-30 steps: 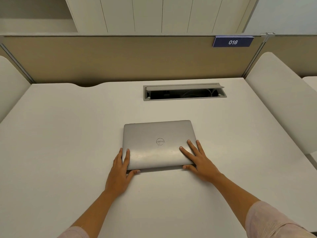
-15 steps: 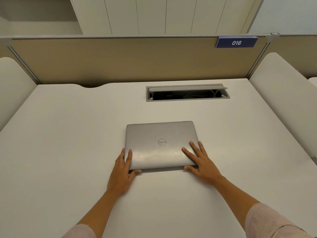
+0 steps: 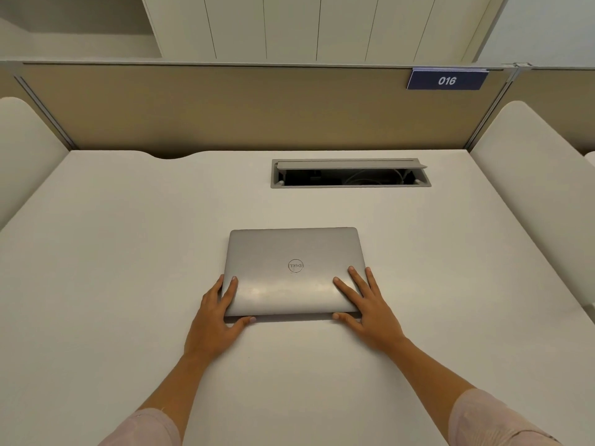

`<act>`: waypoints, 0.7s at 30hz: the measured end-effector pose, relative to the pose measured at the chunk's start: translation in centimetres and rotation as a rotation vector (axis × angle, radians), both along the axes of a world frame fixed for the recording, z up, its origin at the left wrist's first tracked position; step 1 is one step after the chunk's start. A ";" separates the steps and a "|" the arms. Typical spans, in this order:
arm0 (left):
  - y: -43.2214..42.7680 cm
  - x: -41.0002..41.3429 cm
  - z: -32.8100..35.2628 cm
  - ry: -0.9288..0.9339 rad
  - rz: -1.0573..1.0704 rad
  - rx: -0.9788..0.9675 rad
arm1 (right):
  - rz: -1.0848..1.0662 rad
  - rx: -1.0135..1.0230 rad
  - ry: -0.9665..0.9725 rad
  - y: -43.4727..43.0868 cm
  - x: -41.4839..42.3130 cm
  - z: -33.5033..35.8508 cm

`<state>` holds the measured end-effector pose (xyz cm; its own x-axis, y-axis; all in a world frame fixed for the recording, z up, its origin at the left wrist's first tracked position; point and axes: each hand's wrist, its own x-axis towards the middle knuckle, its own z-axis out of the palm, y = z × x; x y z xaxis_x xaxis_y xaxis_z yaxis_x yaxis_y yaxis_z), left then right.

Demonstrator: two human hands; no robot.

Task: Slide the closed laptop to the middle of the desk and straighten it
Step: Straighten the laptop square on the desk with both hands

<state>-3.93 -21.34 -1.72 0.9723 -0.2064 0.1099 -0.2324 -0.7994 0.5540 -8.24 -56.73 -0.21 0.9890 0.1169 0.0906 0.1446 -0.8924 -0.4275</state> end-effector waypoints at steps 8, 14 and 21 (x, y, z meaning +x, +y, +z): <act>0.0 0.2 -0.1 0.006 -0.018 0.039 | 0.007 0.011 -0.038 -0.1 0.2 -0.8; -0.2 0.1 0.1 0.005 -0.018 0.032 | 0.005 0.000 -0.054 -0.3 0.2 -1.2; 0.0 0.1 -0.1 0.019 -0.033 -0.039 | 0.005 -0.002 -0.047 -0.4 0.3 -1.2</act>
<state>-3.84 -21.36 -1.80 0.9669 -0.2347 0.1001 -0.2476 -0.7691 0.5892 -7.93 -57.17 -1.44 0.9830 0.1222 0.1368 0.1692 -0.8923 -0.4186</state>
